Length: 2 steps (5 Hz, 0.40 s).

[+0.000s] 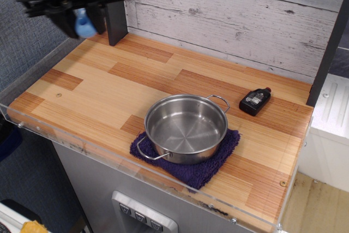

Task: Move the spoon to the lower left corner of table.

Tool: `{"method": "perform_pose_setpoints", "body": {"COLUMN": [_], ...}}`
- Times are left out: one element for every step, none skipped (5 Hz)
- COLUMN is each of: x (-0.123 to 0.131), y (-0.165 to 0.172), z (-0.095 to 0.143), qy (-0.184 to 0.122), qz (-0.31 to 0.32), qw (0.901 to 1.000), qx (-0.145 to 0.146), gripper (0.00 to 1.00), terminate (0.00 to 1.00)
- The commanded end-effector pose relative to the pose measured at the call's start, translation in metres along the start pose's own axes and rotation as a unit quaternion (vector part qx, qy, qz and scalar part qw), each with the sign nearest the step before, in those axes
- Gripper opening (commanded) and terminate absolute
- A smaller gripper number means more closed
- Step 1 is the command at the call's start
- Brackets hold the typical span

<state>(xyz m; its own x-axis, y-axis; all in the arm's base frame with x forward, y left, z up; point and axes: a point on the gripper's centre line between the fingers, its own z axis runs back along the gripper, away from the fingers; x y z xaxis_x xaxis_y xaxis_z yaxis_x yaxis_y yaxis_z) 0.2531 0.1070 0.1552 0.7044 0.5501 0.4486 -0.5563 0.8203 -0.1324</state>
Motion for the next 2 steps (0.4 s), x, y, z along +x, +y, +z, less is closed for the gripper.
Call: {"method": "perform_pose_setpoints", "body": {"x": [0.007,0.003], "y": [0.038,0.053], "z": [-0.012,-0.023], "qy": [-0.007,-0.01], "qz": [0.03,0.051], "qw": [0.999,0.9977], "qx": [0.032,0.043], "gripper": [0.0,0.0], "terminate": [0.0,0.0]}}
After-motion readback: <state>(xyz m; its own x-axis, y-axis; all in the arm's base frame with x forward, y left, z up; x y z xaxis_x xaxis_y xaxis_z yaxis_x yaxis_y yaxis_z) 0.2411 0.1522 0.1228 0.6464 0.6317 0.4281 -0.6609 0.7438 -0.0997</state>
